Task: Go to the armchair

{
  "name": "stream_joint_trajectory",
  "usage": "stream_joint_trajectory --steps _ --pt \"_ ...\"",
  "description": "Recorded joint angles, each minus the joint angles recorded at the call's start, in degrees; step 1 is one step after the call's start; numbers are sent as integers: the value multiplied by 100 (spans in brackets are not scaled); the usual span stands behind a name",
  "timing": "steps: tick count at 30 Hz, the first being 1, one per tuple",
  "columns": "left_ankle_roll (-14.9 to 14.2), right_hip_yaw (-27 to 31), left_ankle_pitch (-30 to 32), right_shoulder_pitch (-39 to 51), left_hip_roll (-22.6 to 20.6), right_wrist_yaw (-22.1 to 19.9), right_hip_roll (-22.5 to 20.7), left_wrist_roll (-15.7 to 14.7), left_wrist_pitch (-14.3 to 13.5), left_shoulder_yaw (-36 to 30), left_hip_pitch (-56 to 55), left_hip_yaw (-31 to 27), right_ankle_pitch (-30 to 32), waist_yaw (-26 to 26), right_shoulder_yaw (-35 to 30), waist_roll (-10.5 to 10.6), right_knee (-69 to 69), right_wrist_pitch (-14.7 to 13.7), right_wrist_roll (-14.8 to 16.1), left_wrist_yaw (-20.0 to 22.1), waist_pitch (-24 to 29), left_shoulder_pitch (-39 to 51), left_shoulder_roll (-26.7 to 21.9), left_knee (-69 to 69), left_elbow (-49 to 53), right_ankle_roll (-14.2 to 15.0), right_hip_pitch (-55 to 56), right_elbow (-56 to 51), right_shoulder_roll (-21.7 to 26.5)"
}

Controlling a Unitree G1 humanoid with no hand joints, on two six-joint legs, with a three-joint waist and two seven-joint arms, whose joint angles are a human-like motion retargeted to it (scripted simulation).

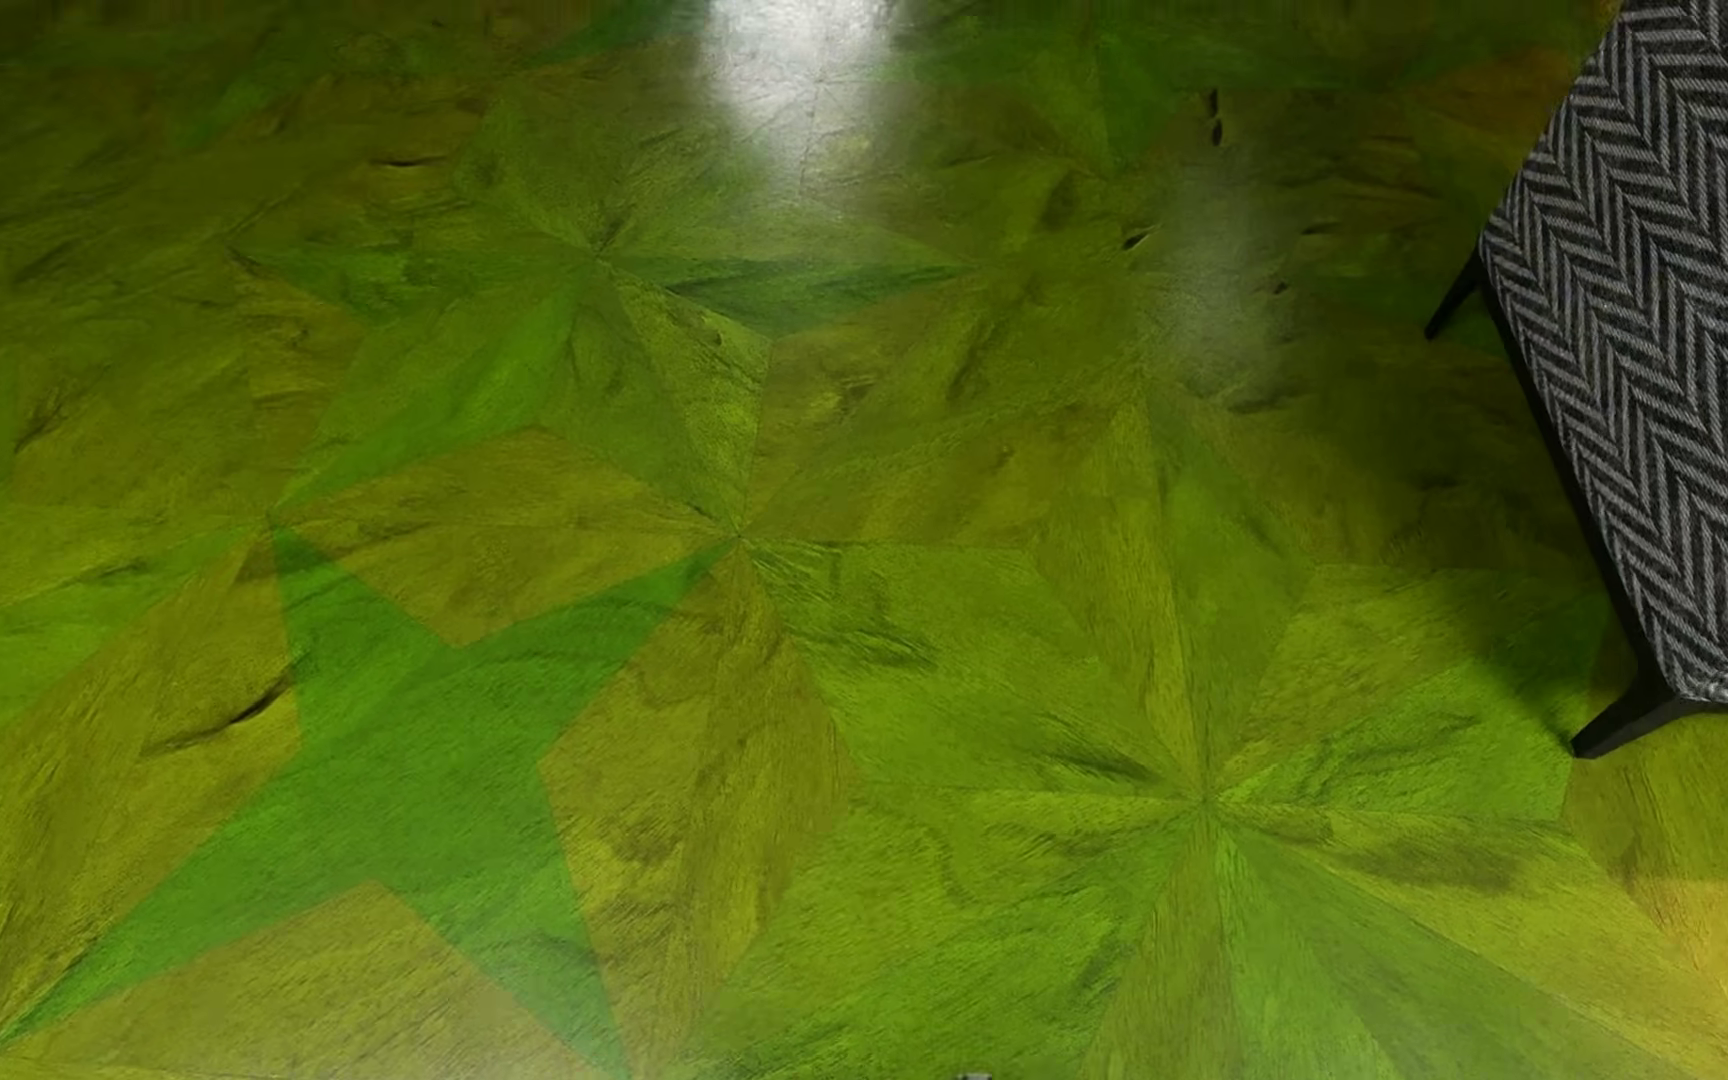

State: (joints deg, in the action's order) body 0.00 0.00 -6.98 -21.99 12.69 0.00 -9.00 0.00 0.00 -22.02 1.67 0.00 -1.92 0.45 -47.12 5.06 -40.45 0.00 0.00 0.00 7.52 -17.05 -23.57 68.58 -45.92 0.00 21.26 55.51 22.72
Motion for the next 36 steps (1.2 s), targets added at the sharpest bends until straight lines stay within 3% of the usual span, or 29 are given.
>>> stream_joint_trajectory --steps 1,3,4,6,8,10,11,12,13,14,15,17,18,19,21,22,23,24,25,26,27,28,29,30,31,32,34,36 --pt "0 0 -441 250 -179 0 -178 0 0 -95 -647 0 -277 266 45 -21 342 0 0 0 18 -163 35 476 -82 0 -598 -223 16" --pt "0 0 -870 671 -452 0 -357 0 0 -478 -1887 0 -956 850 727 -44 999 0 0 0 54 -437 4 278 -231 0 -1755 -828 55" --pt "0 0 -881 850 -631 0 -185 0 0 -541 -2209 0 -1283 1184 1063 -100 1216 0 0 0 88 -615 17 -410 -310 0 -2374 -1157 101" --pt "0 0 -510 1282 -593 0 -18 0 0 -707 -2791 0 -1888 1702 1765 -93 1556 0 0 0 -31 -898 39 -2158 -479 0 -3238 -1802 185" --pt "0 0 -331 1764 -583 0 93 0 0 -740 -3040 0 -2302 1931 2194 -67 1707 0 0 0 -239 -1166 54 -4011 -527 0 -3926 -2322 296" --pt "0 0 -443 1936 -486 0 515 0 0 -739 -3279 0 -2101 2356 2543 -83 1574 0 0 0 -314 -1319 38 -3866 -582 0 -4407 -2633 345" --pt "0 0 -8 1896 -561 0 821 0 0 -821 -3536 0 -1653 2464 2642 -213 1231 0 0 0 -322 -1299 44 -3072 -729 0 -4478 -2643 293" --pt "0 0 66 1755 -819 0 1159 0 0 -947 -3608 0 -847 2421 2653 -441 555 0 0 0 -246 -1176 62 -2320 -1036 0 -4417 -2445 125" --pt "0 0 -215 1593 -971 0 1277 0 0 -962 -3314 0 71 2254 2615 -475 -531 0 0 0 -192 -974 114 -1944 -1215 0 -4077 -2228 69" --pt "0 0 -565 1522 -1065 0 1112 0 0 -819 -3023 0 733 2039 2302 -401 -2060 0 0 0 -232 -922 213 -1840 -1065 0 -3338 -1999 99" --pt "0 0 -658 1495 -1298 0 1126 0 0 -726 -2476 0 670 1599 1939 -453 -3279 0 0 0 -158 -837 267 -2053 -808 0 -2715 -1688 62" --pt "0 0 -610 1075 -1409 0 774 0 0 -424 -1458 0 556 679 1575 -178 -4096 0 0 0 -114 -503 378 -2676 -133 0 -1517 -1262 14" --pt "0 0 -615 683 -1404 0 622 0 0 -376 -837 0 710 322 1664 -19 -3707 0 0 0 -83 -355 418 -3057 281 0 -1030 -1197 22" --pt "0 0 -640 688 -1381 0 521 0 0 -141 -286 0 1135 75 1123 -21 -2772 0 0 0 -53 -189 393 -3376 662 0 -634 -238 -182" --pt "0 0 -803 144 -1252 0 453 0 0 102 679 0 1899 -399 541 67 -323 0 0 0 -97 138 384 -3893 1488 0 -48 -116 -55" --pt "0 0 -999 -47 -1213 0 519 0 0 271 1075 0 1090 -584 404 3 801 0 0 0 -131 351 313 -3996 1805 0 68 24 -86" --pt "0 0 -1227 -222 -1161 0 597 0 0 347 1331 0 -648 -775 194 -50 1424 0 0 0 -186 533 239 -4011 2036 0 219 74 -75" --pt "0 0 -1440 -375 -1050 0 682 0 0 492 1521 0 -1797 -950 110 -83 1280 0 0 0 -230 655 196 -3947 2162 0 378 130 -91" --pt "0 0 -1423 -491 -931 0 657 0 0 607 1707 0 -1827 -1154 -18 -77 1315 0 0 0 -208 714 190 -3813 2172 0 518 191 -104" --pt "0 0 -1155 -565 -786 0 555 0 0 721 1963 0 -792 -1268 -111 -15 1197 0 0 0 -177 697 246 -3662 1989 0 632 284 -105" --pt "0 0 -439 -590 -693 0 382 0 0 787 1940 0 708 -1229 -183 66 946 0 0 0 -289 601 323 -3305 1760 0 842 358 -130" --pt "0 0 700 -524 -417 0 112 0 0 702 1694 0 1460 -1132 -337 262 470 0 0 0 -317 488 464 -2388 1278 0 868 458 -132" --pt "0 0 1658 -419 -332 0 -64 0 0 539 1435 0 1447 -989 -295 295 147 0 0 0 -245 357 568 -1409 715 0 558 447 -111" --pt "0 0 1585 -200 -337 0 -214 0 0 242 759 0 1301 -852 -207 228 107 0 0 0 -187 283 515 -186 244 0 209 344 -181" --pt "0 0 671 -27 -251 0 -336 0 0 -112 183 0 1010 -588 -19 248 257 0 0 0 -63 314 585 787 -246 0 -352 50 -109" --pt "0 0 -206 187 -335 0 -340 0 0 -314 -304 0 705 -136 172 108 394 0 0 0 -55 196 563 1237 -611 0 -884 -197 -111" --pt "0 0 -792 707 -451 0 -200 0 0 -551 -1205 0 15 605 564 -100 809 0 0 0 -86 -238 514 795 -992 0 -1884 -828 -12" --pt "0 0 -574 1158 -495 0 52 0 0 -670 -1691 0 -726 1146 1244 -241 1230 0 0 0 -158 -734 396 -1073 -1102 0 -2793 -1507 105"
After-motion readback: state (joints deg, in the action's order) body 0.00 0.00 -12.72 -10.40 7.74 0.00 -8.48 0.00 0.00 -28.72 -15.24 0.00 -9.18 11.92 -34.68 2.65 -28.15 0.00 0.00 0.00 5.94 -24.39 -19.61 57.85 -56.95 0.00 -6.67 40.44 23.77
